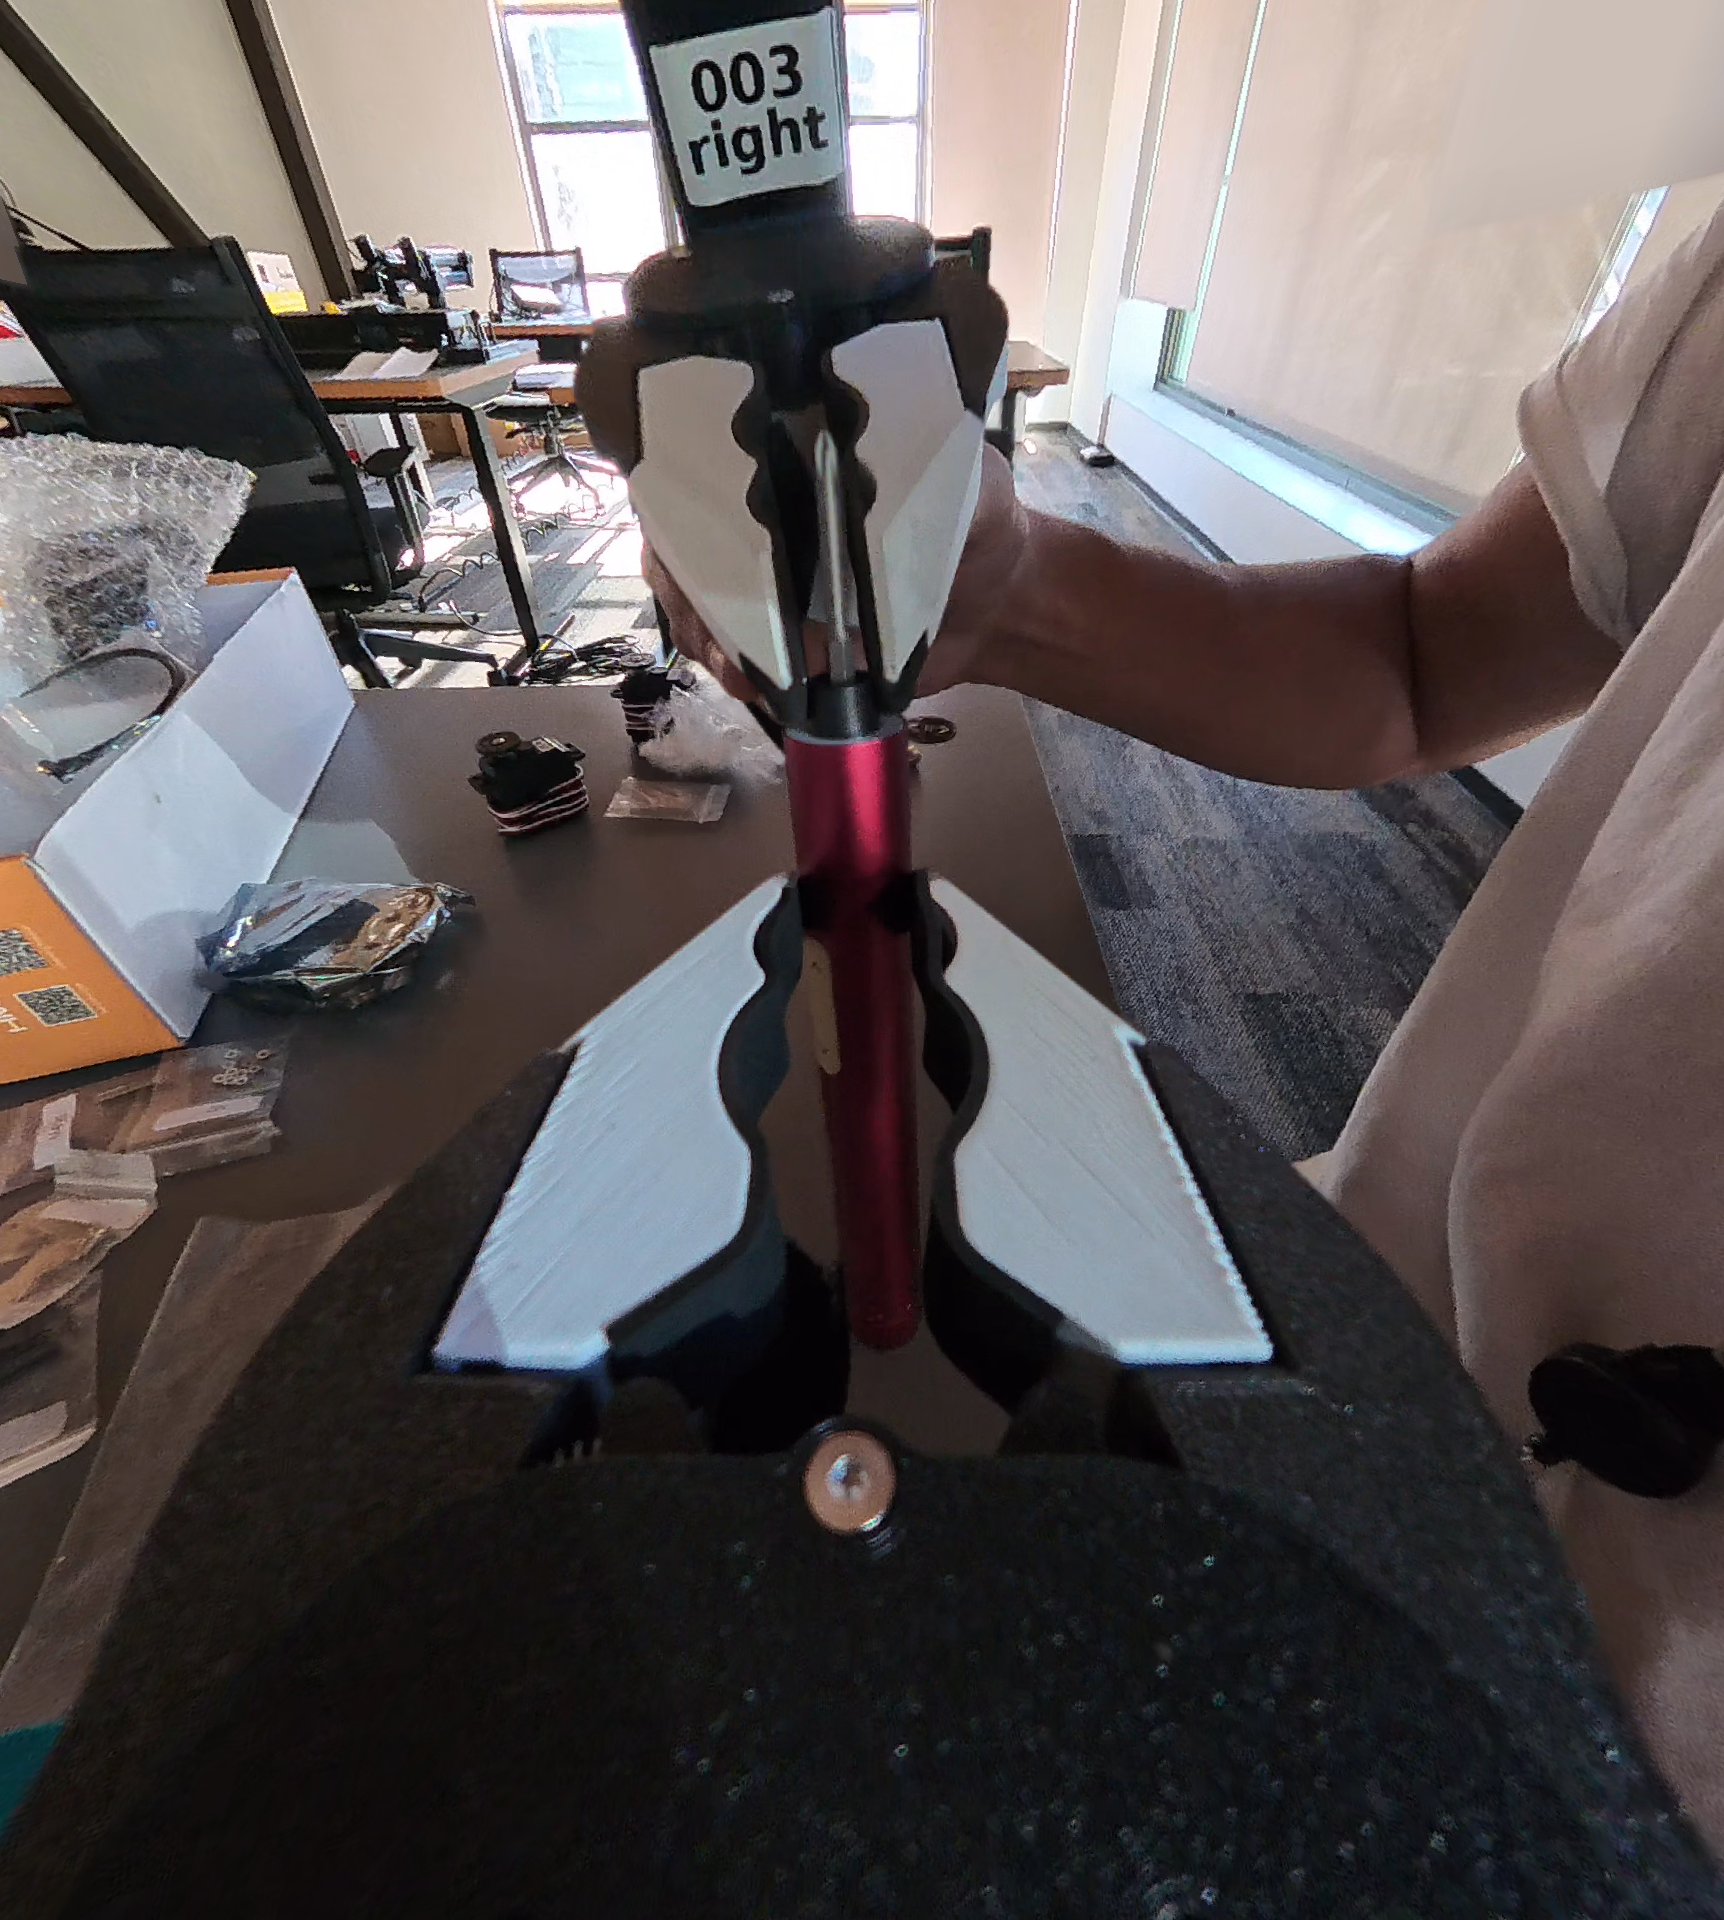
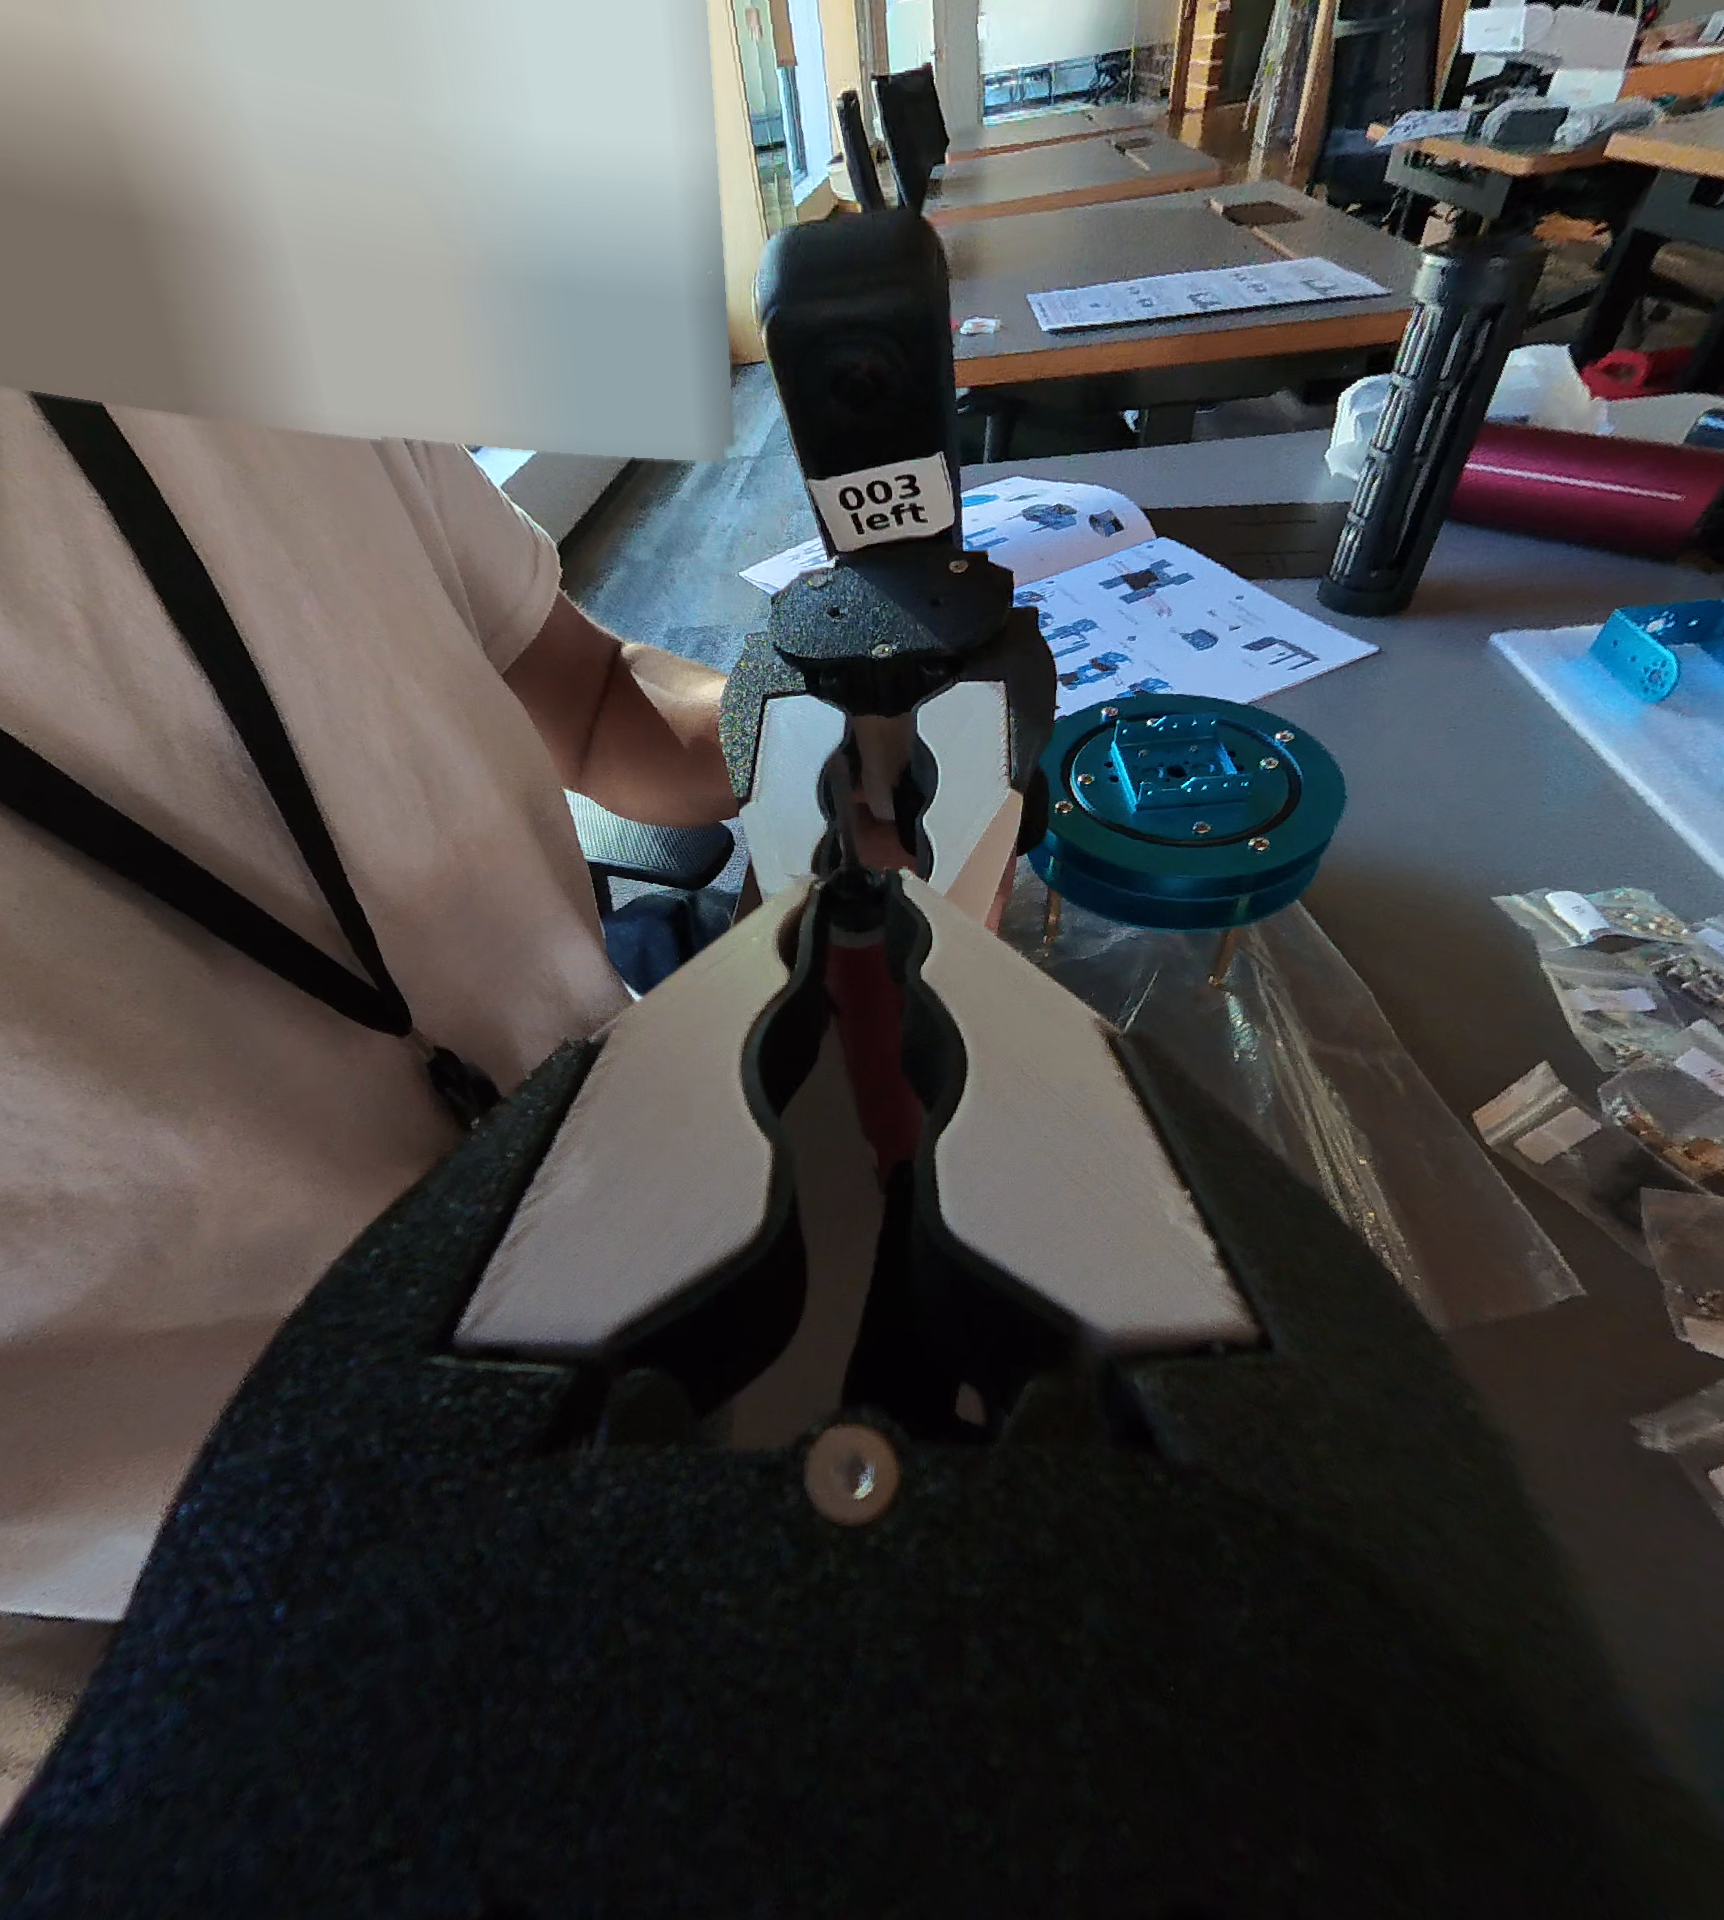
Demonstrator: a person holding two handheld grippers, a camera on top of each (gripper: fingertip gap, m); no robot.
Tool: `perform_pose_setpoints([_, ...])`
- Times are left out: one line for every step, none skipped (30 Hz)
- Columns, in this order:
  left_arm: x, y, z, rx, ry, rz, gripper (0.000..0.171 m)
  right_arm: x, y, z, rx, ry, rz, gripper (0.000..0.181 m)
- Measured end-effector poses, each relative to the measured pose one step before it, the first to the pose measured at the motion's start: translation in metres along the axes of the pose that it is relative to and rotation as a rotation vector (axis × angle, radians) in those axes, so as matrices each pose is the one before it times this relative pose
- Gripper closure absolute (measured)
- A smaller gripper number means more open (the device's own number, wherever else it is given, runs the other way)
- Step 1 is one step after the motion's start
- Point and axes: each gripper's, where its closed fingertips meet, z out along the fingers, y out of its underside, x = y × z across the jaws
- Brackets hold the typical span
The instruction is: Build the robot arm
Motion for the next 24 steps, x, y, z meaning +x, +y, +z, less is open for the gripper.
perform_pose_setpoints([-0.00045, -0.00039, -0.00004, -0.00016, -0.0056, 0.0053, 0.152, -0.00021, -0.00115, -0.00021, 0.0089, 0.0011, -0.0054, 0.175])
perform_pose_setpoints([0.00008, -0.00213, -0.00035, 0.00672, -0.0013, -0.0081, 0.152, -0.00063, -0.00202, -0.00001, 0.0108, -0.0051, 0.0075, 0.175])
perform_pose_setpoints([0.00203, -0.00194, -0.00036, 0.00046, 0.0132, -0.0192, 0.152, -0.00105, -0.00119, 0.00068, 0.0010, -0.0051, 0.0014, 0.174])
perform_pose_setpoints([0.00190, -0.00113, 0.00046, -0.00278, 0.0109, -0.0144, 0.152, -0.00078, -0.00025, 0.00083, -0.0130, 0.0035, -0.0077, 0.173])
perform_pose_setpoints([0.00028, -0.00180, 0.00059, 0.00638, -0.0054, -0.0042, 0.152, -0.00072, -0.00152, 0.00078, -0.0078, 0.0085, -0.0162, 0.173])
perform_pose_setpoints([0.00063, -0.00270, 0.00032, 0.01361, -0.0068, -0.0018, 0.153, -0.00132, -0.00250, 0.00109, -0.0001, -0.0012, -0.0077, 0.173])
perform_pose_setpoints([0.00228, -0.00255, 0.00004, 0.01102, 0.0069, -0.0069, 0.153, -0.00207, -0.00207, 0.00160, 0.0008, -0.0110, 0.0055, 0.172])
perform_pose_setpoints([0.00246, -0.00246, -0.00028, 0.01045, 0.0094, -0.0086, 0.153, -0.00149, -0.00210, 0.00137, 0.0061, -0.0120, 0.0057, 0.172])
perform_pose_setpoints([0.00116, -0.00211, -0.00055, 0.01073, 0.0049, -0.0103, 0.152, -0.00027, -0.00219, 0.00079, 0.0107, -0.0042, 0.0024, 0.172])
perform_pose_setpoints([-0.00053, -0.00135, -0.00084, 0.00789, -0.0008, -0.0086, 0.152, 0.00131, -0.00171, 0.00059, 0.0087, 0.0060, 0.0047, 0.173])
perform_pose_setpoints([-0.00166, -0.00130, -0.00142, 0.00850, -0.0073, -0.0042, 0.152, 0.00178, -0.00178, 0.00039, 0.0095, 0.0086, 0.0038, 0.172])
perform_pose_setpoints([-0.00211, -0.00188, -0.00198, 0.01418, -0.0091, -0.0066, 0.152, 0.00247, -0.00242, 0.00032, 0.0147, 0.0160, -0.0049, 0.172])
perform_pose_setpoints([-0.00165, -0.00219, -0.00240, 0.01718, -0.0047, -0.0173, 0.152, 0.00429, -0.00275, -0.00011, 0.0197, 0.0302, -0.0083, 0.168])
perform_pose_setpoints([-0.00100, -0.00188, -0.00206, 0.01824, -0.0012, -0.0238, 0.152, 0.00424, -0.00184, -0.00057, 0.0160, 0.0283, -0.0042, 0.163])
perform_pose_setpoints([-0.00141, -0.00105, -0.00163, 0.01762, -0.0035, -0.0269, 0.152, 0.00299, -0.00085, -0.00106, 0.0135, 0.0144, 0.0083, 0.161])
perform_pose_setpoints([-0.00206, -0.00057, -0.00133, 0.01610, -0.0072, -0.0277, 0.153, 0.00289, 0.00017, -0.00159, 0.0151, 0.0085, 0.0227, 0.158])
perform_pose_setpoints([-0.00329, -0.00092, -0.00203, 0.01793, -0.0124, -0.0274, 0.152, 0.00048, 0.00144, -0.00154, 0.0168, -0.0087, 0.0306, 0.147])
perform_pose_setpoints([-0.00454, -0.00264, -0.00283, 0.02595, -0.0159, -0.0317, 0.153, 0.00102, 0.00384, -0.00103, 0.0116, -0.0051, 0.0380, 0.139])
perform_pose_setpoints([-0.00539, -0.00433, -0.00375, 0.03417, -0.0169, -0.0344, 0.152, 0.00322, 0.00648, -0.00083, 0.0045, 0.0109, 0.0302, 0.135])
perform_pose_setpoints([-0.00525, -0.00513, -0.00398, 0.03595, -0.0140, -0.0325, 0.152, 0.00371, 0.00725, -0.00025, 0.0108, 0.0180, 0.0184, 0.134])
perform_pose_setpoints([-0.00507, -0.00520, -0.00381, 0.03539, -0.0141, -0.0303, 0.153, 0.00303, 0.00796, 0.00118, 0.0145, 0.0153, 0.0203, 0.134])
perform_pose_setpoints([-0.00464, -0.00434, -0.00307, 0.02826, -0.0134, -0.0292, 0.153, 0.00173, 0.01003, 0.00388, 0.0031, 0.0058, 0.0351, 0.132])
perform_pose_setpoints([-0.00404, -0.00343, -0.00224, 0.02282, -0.0120, -0.0272, 0.153, 0.00089, 0.01226, 0.00739, -0.0118, 0.0007, 0.0442, 0.127])
perform_pose_setpoints([-0.00255, -0.00291, -0.00174, 0.02076, -0.0041, -0.0254, 0.153, -0.00025, 0.01170, 0.00986, -0.0137, -0.0011, 0.0346, 0.122])
